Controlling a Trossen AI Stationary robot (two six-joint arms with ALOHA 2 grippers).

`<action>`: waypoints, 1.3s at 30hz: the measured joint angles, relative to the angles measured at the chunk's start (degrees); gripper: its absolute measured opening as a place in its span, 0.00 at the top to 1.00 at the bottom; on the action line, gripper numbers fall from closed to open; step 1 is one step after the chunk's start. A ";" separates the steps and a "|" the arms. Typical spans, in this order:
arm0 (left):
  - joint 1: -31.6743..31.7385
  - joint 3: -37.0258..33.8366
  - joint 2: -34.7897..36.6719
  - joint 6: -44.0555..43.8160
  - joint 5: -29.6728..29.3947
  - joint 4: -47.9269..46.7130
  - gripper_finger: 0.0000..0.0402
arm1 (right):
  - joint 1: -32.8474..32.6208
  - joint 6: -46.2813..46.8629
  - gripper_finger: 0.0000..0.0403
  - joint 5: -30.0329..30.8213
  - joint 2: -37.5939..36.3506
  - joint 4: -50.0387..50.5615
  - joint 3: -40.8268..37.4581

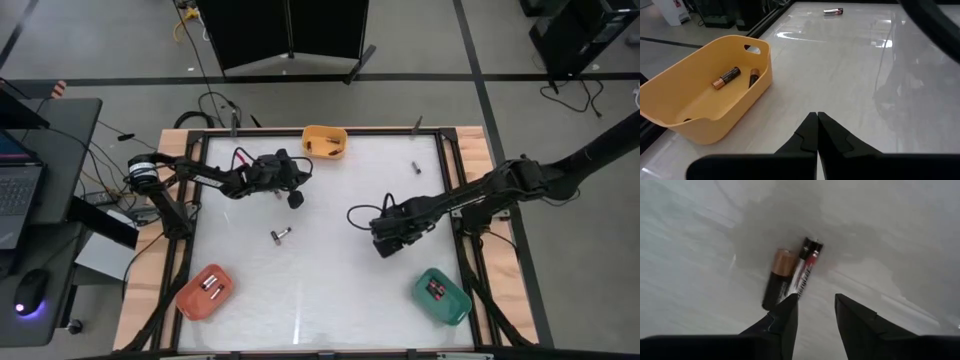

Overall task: Sort batteries
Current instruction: Put the silver battery into the orange bin

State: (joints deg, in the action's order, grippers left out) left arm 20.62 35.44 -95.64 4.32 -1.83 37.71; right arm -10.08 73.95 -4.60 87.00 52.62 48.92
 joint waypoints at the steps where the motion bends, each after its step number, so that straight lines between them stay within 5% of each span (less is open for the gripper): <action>1: 0.00 0.00 0.02 0.00 0.00 0.02 0.98 | 0.00 0.16 0.66 0.00 0.00 -1.24 -0.28; 23: 0.00 0.00 0.01 -0.04 -0.09 0.00 0.97 | -0.79 -0.50 0.69 1.79 -0.19 -7.88 -6.90; 31: 0.00 0.00 0.01 -1.55 -0.11 0.20 0.97 | -0.83 -6.80 0.85 3.18 -0.27 -8.05 -7.60; 39: 0.00 -0.04 0.02 -3.60 4.29 3.84 0.97 | 0.14 -16.22 0.86 8.46 -5.13 -4.39 -6.83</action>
State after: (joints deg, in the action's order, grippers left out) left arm 20.62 35.40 -95.61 0.71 2.46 41.56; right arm -9.95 57.73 3.86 81.88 48.24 42.09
